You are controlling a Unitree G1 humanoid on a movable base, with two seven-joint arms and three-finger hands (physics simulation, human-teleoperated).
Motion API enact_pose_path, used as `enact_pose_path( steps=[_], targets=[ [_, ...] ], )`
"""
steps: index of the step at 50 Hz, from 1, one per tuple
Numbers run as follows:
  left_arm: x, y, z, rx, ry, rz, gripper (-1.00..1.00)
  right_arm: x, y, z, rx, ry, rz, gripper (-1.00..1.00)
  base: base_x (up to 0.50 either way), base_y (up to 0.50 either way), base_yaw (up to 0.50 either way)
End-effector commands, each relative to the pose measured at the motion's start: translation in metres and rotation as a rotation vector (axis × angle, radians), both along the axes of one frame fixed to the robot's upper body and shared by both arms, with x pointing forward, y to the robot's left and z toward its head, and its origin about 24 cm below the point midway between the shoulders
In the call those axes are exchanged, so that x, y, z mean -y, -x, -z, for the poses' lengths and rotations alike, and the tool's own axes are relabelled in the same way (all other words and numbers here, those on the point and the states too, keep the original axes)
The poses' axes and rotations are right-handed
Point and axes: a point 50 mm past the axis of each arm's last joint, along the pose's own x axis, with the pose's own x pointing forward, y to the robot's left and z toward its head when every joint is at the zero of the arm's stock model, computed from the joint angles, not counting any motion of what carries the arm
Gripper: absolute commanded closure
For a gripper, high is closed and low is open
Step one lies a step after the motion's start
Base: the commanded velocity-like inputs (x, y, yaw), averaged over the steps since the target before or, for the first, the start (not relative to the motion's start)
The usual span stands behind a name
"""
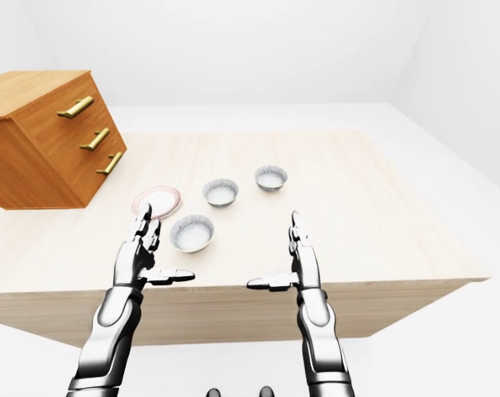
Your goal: Stack the bowl at the front on the bowl in the middle.
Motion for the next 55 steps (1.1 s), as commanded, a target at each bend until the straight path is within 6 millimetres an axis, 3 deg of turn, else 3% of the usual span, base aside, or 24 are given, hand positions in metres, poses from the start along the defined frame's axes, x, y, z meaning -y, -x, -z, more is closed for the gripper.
enact_pose_path(
  steps=[1,11,22,36,52,55],
  targets=[
    [0.000,-0.001,-0.001,0.002,0.014,0.003,-1.00,0.001,0.002,0.002,0.002,0.006,0.001,-1.00,-0.13,-0.50,0.00],
    [0.000,-0.001,-0.001,0.005,0.014,0.006,-1.00,0.006,0.002,-0.010,0.051,-0.051,0.033,-1.00,-0.07,-0.27,0.00],
    [0.001,-0.001,0.000,0.019,-0.001,0.006,-1.00,0.008,0.002,-0.010,0.060,0.116,0.105,-1.00,0.00,0.00,0.00],
    [0.001,0.000,-0.001,0.037,-0.016,0.002,-1.00,0.014,0.005,-0.030,0.137,0.129,0.137,-1.00,0.06,0.01,0.42],
    [-0.010,0.003,-0.024,0.083,0.017,-0.021,-1.00,0.017,0.002,-0.051,0.124,0.163,0.143,-1.00,0.00,0.00,0.00],
    [-0.013,0.003,-0.030,0.097,0.028,-0.028,-1.00,0.017,-0.003,-0.062,0.173,0.201,0.140,-1.00,0.00,0.00,0.00]
  ],
)
